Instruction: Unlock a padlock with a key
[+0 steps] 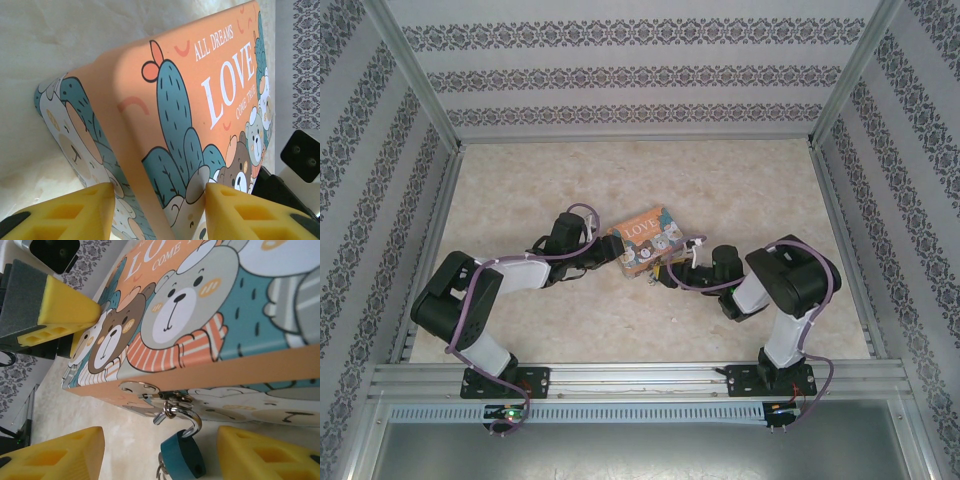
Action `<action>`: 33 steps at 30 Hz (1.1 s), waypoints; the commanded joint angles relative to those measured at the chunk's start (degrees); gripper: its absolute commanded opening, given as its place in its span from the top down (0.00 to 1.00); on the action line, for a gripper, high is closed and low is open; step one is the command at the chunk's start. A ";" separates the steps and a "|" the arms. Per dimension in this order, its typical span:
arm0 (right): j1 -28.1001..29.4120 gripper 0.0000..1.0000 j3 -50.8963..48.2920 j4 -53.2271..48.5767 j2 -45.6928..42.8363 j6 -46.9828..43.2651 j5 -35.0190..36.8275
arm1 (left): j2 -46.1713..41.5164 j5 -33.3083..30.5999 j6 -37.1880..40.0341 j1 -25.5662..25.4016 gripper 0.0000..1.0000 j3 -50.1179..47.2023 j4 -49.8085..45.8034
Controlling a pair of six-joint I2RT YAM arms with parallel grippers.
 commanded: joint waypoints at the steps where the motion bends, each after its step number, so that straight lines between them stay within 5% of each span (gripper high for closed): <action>1: 0.03 0.40 1.05 0.81 1.81 0.68 -2.40 | 1.00 -1.18 0.75 -0.94 0.51 -1.37 -7.00; 14: 0.08 0.43 4.01 0.54 3.45 0.68 -5.22 | 1.09 -1.23 0.78 -0.90 0.51 -1.37 -7.00; 33: -0.23 0.60 1.14 0.67 2.31 -0.02 -3.94 | 0.58 -1.86 1.11 -0.87 0.51 -1.19 -8.20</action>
